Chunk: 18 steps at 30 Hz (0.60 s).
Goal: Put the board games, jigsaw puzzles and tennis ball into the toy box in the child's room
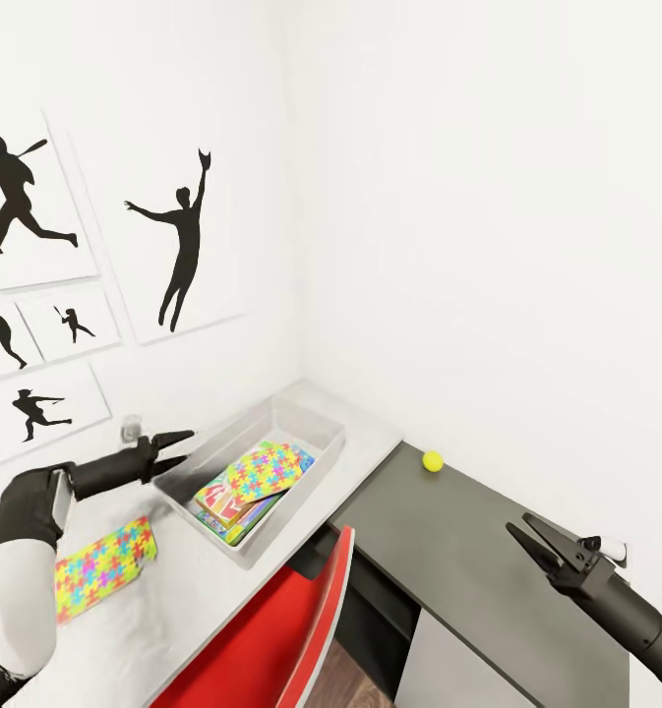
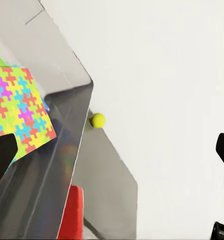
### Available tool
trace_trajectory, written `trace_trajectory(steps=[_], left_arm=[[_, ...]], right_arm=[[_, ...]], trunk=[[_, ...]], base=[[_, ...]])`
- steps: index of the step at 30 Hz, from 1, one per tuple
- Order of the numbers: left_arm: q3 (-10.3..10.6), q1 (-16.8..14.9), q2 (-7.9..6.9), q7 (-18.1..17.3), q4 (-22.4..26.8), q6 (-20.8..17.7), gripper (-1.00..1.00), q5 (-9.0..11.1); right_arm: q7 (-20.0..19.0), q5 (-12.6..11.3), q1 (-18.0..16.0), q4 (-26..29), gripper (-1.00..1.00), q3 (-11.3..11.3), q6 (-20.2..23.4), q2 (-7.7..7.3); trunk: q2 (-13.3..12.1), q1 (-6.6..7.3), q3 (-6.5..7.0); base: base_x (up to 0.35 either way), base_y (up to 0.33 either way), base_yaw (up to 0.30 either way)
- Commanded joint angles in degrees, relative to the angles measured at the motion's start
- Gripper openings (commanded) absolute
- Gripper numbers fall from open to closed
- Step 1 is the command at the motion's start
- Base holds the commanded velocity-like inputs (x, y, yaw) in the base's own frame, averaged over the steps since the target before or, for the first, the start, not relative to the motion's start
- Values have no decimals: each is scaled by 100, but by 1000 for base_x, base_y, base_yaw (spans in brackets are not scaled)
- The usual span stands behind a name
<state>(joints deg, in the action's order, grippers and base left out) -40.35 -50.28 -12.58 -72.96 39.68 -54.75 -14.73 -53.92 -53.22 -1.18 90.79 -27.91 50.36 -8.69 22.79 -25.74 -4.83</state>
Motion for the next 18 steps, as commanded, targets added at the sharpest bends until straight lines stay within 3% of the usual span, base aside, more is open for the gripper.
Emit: trace_trajectory(steps=[1, 2, 4, 6, 9, 18], left_arm=[[104, 47, -93, -304, 3, 16, 100, -59], [310, 141, -250, -789, 4, 201, 100, -60], [502, 281, -434, -1397, 4, 543, 100, -61], [575, 382, -534, -1623, 4, 747, 100, -57], [662, 639, -734, -1704, 5, 1039, 100, -50], [691, 1178, -1017, -1704, -14, 1547, 100, -13]], right_arm=[[-10, -6, -6, 0, 100, -2, 27, -1], [-12, -8, -6, 0, 100, 0, 27, 2], [-13, -11, -6, 0, 100, 2, 27, 5], [-13, -11, -6, 0, 100, 3, 27, 6], [-21, -12, -6, 0, 100, 4, 27, 12], [-38, -9, -6, 6, 100, 1, 14, 26]], trunk=[[13, -4, -13], [13, -4, -13], [13, -4, -13], [13, -4, -13], [13, -4, -11], [13, -4, 45]], base=[[0, 0, 0], [0, 0, 0], [0, 0, 0], [0, 0, 0], [0, 0, 0], [-96, 0, 54]])
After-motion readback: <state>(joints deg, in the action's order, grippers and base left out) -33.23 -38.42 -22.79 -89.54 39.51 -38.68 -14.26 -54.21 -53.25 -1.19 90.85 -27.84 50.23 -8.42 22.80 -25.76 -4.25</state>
